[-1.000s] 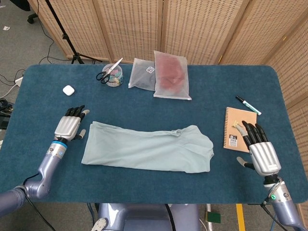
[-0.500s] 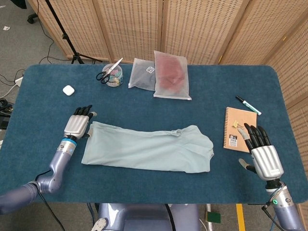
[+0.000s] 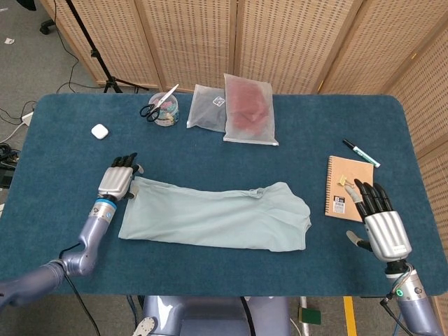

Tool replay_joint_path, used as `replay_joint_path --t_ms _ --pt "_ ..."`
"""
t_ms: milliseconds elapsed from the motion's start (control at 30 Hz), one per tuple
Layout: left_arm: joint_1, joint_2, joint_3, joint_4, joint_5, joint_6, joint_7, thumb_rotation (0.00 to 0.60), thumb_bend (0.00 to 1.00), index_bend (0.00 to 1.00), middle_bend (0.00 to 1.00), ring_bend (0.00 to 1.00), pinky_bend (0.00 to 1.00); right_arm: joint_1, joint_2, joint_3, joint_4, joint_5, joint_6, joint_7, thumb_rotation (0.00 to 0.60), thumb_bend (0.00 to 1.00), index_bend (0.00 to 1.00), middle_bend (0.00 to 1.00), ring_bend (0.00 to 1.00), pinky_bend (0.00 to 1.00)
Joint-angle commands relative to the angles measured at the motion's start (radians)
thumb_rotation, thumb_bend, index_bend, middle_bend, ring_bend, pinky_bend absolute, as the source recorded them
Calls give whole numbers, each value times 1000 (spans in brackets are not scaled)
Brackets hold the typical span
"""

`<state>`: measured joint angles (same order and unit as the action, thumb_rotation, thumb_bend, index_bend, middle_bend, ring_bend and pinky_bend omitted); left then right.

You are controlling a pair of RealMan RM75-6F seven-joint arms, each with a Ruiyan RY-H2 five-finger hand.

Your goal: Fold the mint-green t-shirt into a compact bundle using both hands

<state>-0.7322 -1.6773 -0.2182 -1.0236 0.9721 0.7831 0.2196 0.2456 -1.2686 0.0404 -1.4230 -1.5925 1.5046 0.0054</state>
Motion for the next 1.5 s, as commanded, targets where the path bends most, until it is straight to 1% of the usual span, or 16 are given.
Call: replay_joint_path --t_ms 33,333,400,467,567,733,900,967,1167,1233,1367,1500 --pt "-4 -17 -3 20 -3 -4 -8 600 422 361 0 0 0 -1 0 2 0 -2 -2 1 600 103 0 0 0 0" --pt "-8 -40 -6 50 -14 -12 -10 600 426 421 0 0 0 -4 -1 10 0 1 -8 7 600 103 0 0 0 0" --pt "-4 -46 -8 51 -15 -6 -16 600 426 471 0 0 0 -4 -1 10 0 0 -11 8 600 103 0 0 0 0" --pt "-2 -53 -10 56 -16 2 -18 600 426 543 0 0 0 -5 -1 11 0 -1 -12 8 600 103 0 0 0 0" --pt "2 -65 -16 63 -15 19 -23 600 427 611 0 0 0 -5 -1 12 -2 -2 -14 9 600 105 0 0 0 0" --pt "7 -82 -19 76 -6 42 -27 600 430 658 0 0 0 -7 0 12 -6 -3 -18 11 600 105 0 0 0 0" --pt "4 -89 -23 83 -9 45 -13 600 463 687 0 0 0 -8 2 13 -8 -4 -21 14 600 105 0 0 0 0" --pt "4 -89 -25 83 -11 44 -8 600 477 715 0 0 0 -8 2 14 -8 -4 -22 13 600 105 0 0 0 0" --pt "2 -73 -35 98 -33 37 20 600 535 813 0 0 0 -10 4 15 -10 -5 -22 16 600 105 0 0 0 0" --pt "2 -63 -38 100 -41 33 32 600 541 830 0 0 0 -10 4 16 -10 -6 -23 15 600 105 0 0 0 0" --pt "7 -17 -40 116 -66 13 63 600 543 840 0 0 0 -11 4 15 -13 -7 -27 14 600 105 0 0 0 0" --pt "11 38 -33 153 -103 -40 96 600 544 841 0 0 0 -12 5 14 -16 -8 -28 12 600 105 0 0 0 0"
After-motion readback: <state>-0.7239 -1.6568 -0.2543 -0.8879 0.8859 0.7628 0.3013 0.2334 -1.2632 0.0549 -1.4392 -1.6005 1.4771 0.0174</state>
